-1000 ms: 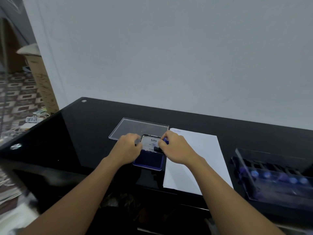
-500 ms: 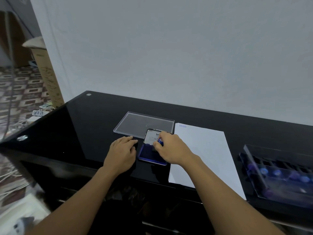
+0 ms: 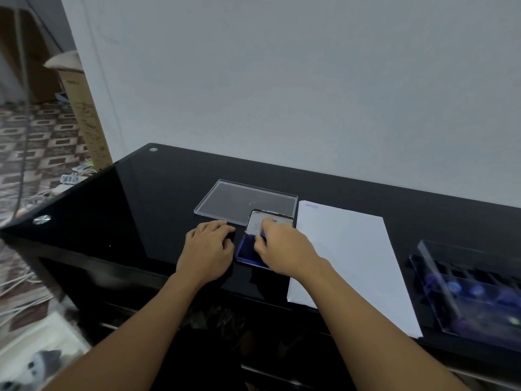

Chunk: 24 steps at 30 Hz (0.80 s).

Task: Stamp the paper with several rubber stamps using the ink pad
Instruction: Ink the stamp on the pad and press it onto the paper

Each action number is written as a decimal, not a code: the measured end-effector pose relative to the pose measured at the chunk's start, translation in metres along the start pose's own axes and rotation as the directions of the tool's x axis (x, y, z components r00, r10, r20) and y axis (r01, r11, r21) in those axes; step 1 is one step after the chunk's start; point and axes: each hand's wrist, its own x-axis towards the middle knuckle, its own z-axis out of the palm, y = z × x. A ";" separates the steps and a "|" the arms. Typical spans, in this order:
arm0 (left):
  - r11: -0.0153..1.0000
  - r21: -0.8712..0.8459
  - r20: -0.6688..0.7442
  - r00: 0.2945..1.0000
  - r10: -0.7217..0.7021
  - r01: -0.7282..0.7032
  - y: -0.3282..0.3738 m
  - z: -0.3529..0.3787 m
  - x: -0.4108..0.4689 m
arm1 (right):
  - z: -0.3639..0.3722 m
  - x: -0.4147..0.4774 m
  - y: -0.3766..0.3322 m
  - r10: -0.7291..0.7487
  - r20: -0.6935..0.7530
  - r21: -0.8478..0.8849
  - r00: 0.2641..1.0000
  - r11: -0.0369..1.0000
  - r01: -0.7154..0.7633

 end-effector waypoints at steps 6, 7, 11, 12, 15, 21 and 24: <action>1.000 0.000 -0.002 1.000 -0.001 0.001 0.001 0.000 0.000 | 0.007 -0.001 -0.003 -0.015 -0.020 -0.023 1.000 1.000 0.015; 1.000 0.001 -0.004 1.000 -0.002 0.002 0.001 0.001 0.000 | 0.008 -0.001 -0.004 -0.018 -0.023 -0.014 1.000 1.000 0.018; 1.000 0.004 -0.004 1.000 -0.006 0.006 0.001 0.001 -0.001 | 0.010 0.000 -0.005 -0.006 -0.032 0.012 0.999 1.000 0.007; 1.000 0.007 -0.003 1.000 -0.005 0.005 0.001 0.001 0.000 | 0.011 0.000 -0.005 -0.004 -0.033 0.014 0.999 1.000 0.005; 1.000 0.017 -0.007 1.000 0.002 -0.002 0.001 0.002 0.000 | 0.011 0.000 -0.004 0.007 -0.037 0.027 0.999 1.000 -0.006; 1.000 0.027 0.001 1.000 0.003 -0.003 0.002 0.002 0.001 | 0.011 -0.003 -0.007 0.008 -0.045 0.040 0.999 0.999 -0.006; 1.000 0.027 0.000 1.000 0.001 -0.001 0.002 0.003 0.000 | 0.011 -0.004 -0.008 0.005 -0.057 0.043 0.998 0.999 -0.003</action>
